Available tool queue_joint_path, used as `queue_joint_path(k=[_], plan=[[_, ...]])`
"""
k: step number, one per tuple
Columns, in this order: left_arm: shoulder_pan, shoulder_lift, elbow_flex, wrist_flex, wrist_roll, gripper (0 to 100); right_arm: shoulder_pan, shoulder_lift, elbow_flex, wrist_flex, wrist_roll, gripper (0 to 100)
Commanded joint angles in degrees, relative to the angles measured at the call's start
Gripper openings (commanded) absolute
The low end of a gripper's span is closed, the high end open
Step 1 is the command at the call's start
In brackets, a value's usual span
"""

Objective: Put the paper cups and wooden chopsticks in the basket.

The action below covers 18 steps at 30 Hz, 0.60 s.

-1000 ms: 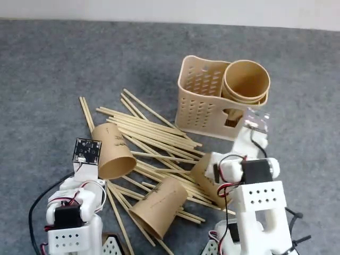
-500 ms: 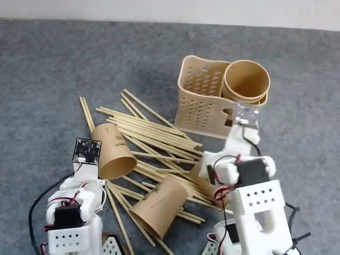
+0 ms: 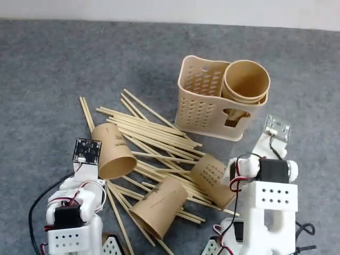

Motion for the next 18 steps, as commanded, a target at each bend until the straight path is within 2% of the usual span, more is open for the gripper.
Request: queue_joint_path(k=[1,7,13,18], plan=[[-0.31,-0.04,1.19,0.0,0.44,12,1.1,-0.75,3.74,-4.53,1.41,18.8],[-0.31,-0.04,1.19,0.0,0.44,12,-4.18,-1.27,2.86,-6.99,1.14,18.8],[-0.31,-0.04,1.19,0.0,0.44,12,-12.44,-1.19,-0.75,-8.31,-5.19,18.8],[-0.31,-0.04,1.19,0.0,0.44,12,-16.84,-0.92,-1.1,-14.11,-6.07,18.8]])
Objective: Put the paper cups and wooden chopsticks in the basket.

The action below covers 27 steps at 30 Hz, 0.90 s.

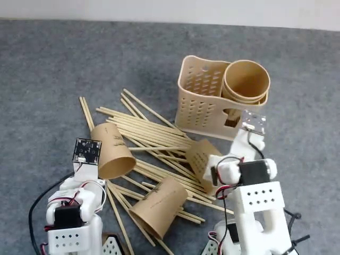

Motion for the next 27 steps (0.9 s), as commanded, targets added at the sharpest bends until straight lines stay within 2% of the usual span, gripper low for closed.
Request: queue_joint_path(k=[1,7,14,23,27], plan=[[-0.31,-0.04,1.19,0.0,0.44,12,-2.15,-0.57,-3.3,-3.91,-0.79,18.6],[-0.31,-0.04,1.19,0.0,0.44,12,-2.33,-0.92,-3.65,-5.76,-0.7,18.0],[-0.31,-0.04,1.19,0.0,0.44,12,-2.24,-1.01,-6.2,-6.02,-0.26,2.8],[-0.31,-0.04,1.19,0.0,0.44,12,-2.24,-1.01,-9.45,-5.58,-0.26,2.2],[-0.31,-0.04,1.19,0.0,0.44,12,-2.33,-1.01,-14.02,-1.71,-0.18,2.2]])
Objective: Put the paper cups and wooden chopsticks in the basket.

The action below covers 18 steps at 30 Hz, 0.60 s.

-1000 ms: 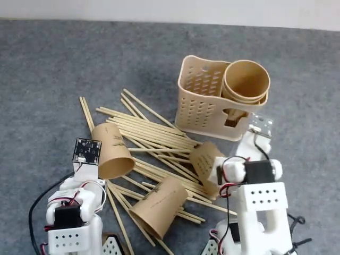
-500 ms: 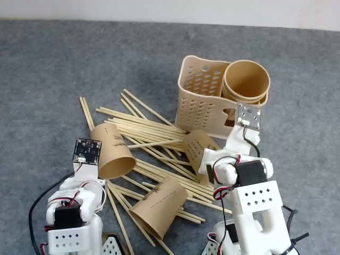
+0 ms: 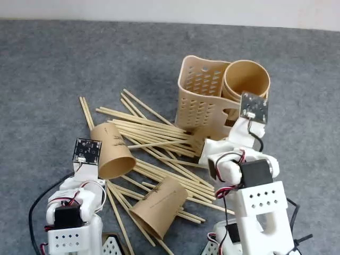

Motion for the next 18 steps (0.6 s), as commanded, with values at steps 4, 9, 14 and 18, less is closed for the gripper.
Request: queue_joint_path(k=[4,9,14,18], plan=[[-0.31,-0.04,1.19,0.0,0.44,12,-0.75,-1.01,-13.14,10.24,6.95,2.2],[-0.31,-0.04,1.19,0.0,0.44,12,-0.66,-0.48,-22.02,18.86,17.49,2.2],[-0.31,-0.04,1.19,0.0,0.44,12,-0.66,-0.48,-28.26,23.25,17.76,2.2],[-0.31,-0.04,1.19,0.0,0.44,12,-0.66,-1.01,-32.75,23.43,17.85,2.2]])
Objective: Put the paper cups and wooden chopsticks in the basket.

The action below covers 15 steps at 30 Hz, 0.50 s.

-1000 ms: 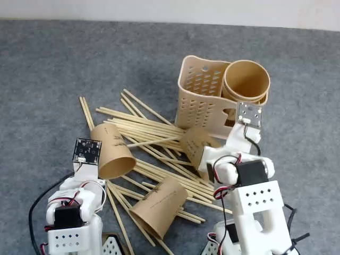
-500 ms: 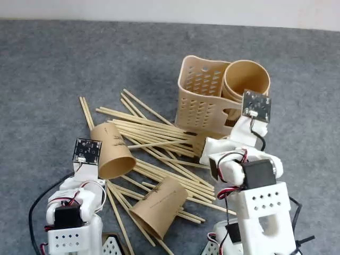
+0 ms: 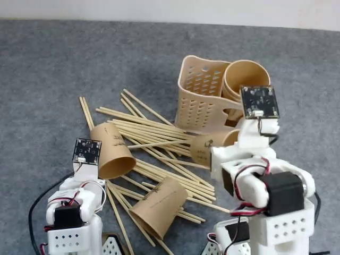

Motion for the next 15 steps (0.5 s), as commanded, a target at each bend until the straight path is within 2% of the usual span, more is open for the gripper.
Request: queue_joint_path(k=[1,8,15], plan=[[-0.31,-0.04,1.19,0.0,0.44,12,-0.22,-0.75,-7.43,0.84,0.97,2.2],[-0.31,-0.04,1.19,0.0,0.44,12,0.13,-0.4,-19.74,-1.8,8.79,0.4],[-0.31,-0.04,1.19,0.0,0.44,12,0.31,-0.31,-22.2,-10.59,14.15,0.5]])
